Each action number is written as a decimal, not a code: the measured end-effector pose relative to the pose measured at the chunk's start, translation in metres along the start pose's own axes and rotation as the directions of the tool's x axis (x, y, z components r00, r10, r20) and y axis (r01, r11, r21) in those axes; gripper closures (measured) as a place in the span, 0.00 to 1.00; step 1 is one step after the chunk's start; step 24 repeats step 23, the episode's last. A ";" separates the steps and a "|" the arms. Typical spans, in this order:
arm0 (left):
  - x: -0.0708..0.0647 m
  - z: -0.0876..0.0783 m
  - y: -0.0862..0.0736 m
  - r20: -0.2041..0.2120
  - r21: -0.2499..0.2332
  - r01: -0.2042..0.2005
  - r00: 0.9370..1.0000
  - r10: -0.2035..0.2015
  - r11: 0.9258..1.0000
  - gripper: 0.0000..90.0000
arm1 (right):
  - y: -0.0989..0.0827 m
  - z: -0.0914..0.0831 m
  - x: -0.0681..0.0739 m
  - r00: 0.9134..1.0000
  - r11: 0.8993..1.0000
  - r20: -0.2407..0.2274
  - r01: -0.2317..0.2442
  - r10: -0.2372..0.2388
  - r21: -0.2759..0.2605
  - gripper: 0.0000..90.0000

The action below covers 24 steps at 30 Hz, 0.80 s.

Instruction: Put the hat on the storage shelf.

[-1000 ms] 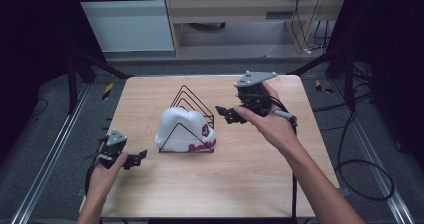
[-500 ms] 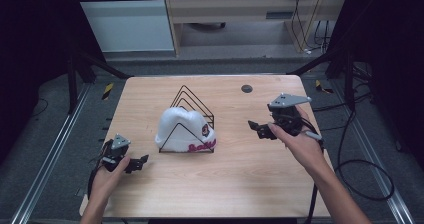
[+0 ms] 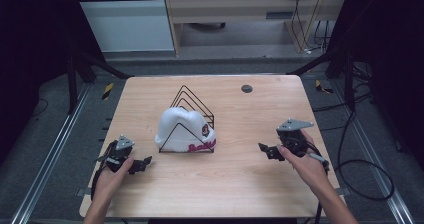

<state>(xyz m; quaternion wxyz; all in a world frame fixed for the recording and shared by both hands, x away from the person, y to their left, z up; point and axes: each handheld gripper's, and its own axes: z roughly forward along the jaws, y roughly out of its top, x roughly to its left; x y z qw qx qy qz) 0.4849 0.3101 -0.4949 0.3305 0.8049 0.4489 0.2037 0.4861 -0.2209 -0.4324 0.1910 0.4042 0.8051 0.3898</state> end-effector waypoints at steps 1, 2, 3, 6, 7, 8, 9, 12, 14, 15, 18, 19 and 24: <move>0.001 0.001 -0.001 0.000 -0.002 0.008 1.000 -0.008 1.000 0.05 | -0.010 0.005 -0.001 1.000 1.000 0.005 -0.017 0.017 0.017 0.14; 0.001 0.001 -0.002 0.002 0.001 0.009 1.000 -0.009 1.000 0.05 | -0.016 0.007 -0.002 1.000 0.999 0.009 -0.026 0.026 0.022 0.14; 0.002 0.002 -0.003 0.000 0.002 0.008 1.000 -0.008 1.000 0.05 | -0.024 0.011 -0.003 0.999 0.999 0.020 -0.040 0.039 0.034 0.14; 0.002 0.004 -0.004 0.002 0.007 0.015 1.000 -0.015 1.000 0.05 | -0.046 0.023 -0.005 0.995 0.995 0.051 -0.087 0.084 0.053 0.15; 0.002 0.004 -0.005 -0.001 0.011 0.013 1.000 -0.013 1.000 0.05 | -0.052 0.026 -0.005 0.993 0.992 0.055 -0.105 0.101 0.064 0.15; 0.001 0.005 -0.005 -0.001 0.009 0.010 1.000 -0.010 1.000 0.05 | -0.056 0.029 -0.005 0.992 0.992 0.063 -0.110 0.106 0.067 0.15; 0.001 0.005 -0.005 -0.001 0.009 0.010 1.000 -0.010 1.000 0.05 | -0.056 0.029 -0.005 0.992 0.992 0.063 -0.110 0.106 0.067 0.15; 0.000 0.008 -0.006 0.003 0.010 0.021 1.000 -0.021 1.000 0.05 | -0.068 0.037 -0.007 0.987 0.989 0.109 -0.126 0.118 0.073 0.14; 0.000 0.010 -0.007 -0.002 -0.002 0.021 1.000 -0.021 1.000 0.04 | -0.071 0.038 -0.005 0.984 0.992 0.143 -0.118 0.110 0.050 0.13; 0.000 0.010 -0.007 -0.004 -0.006 0.021 1.000 -0.021 1.000 0.04 | -0.071 0.038 -0.005 0.983 0.991 0.147 -0.122 0.113 0.049 0.13; -0.001 0.011 -0.007 -0.007 -0.006 0.019 1.000 -0.019 1.000 0.03 | -0.071 0.039 -0.003 0.982 0.991 0.154 -0.120 0.111 0.051 0.13; -0.001 0.011 -0.007 -0.010 -0.003 0.018 1.000 -0.018 1.000 0.03 | -0.071 0.039 0.001 0.982 0.992 0.154 -0.117 0.108 0.051 0.13; -0.002 0.011 -0.008 -0.019 -0.003 0.025 1.000 -0.025 1.000 0.02 | -0.072 0.038 0.006 0.984 0.992 0.146 -0.115 0.106 0.051 0.13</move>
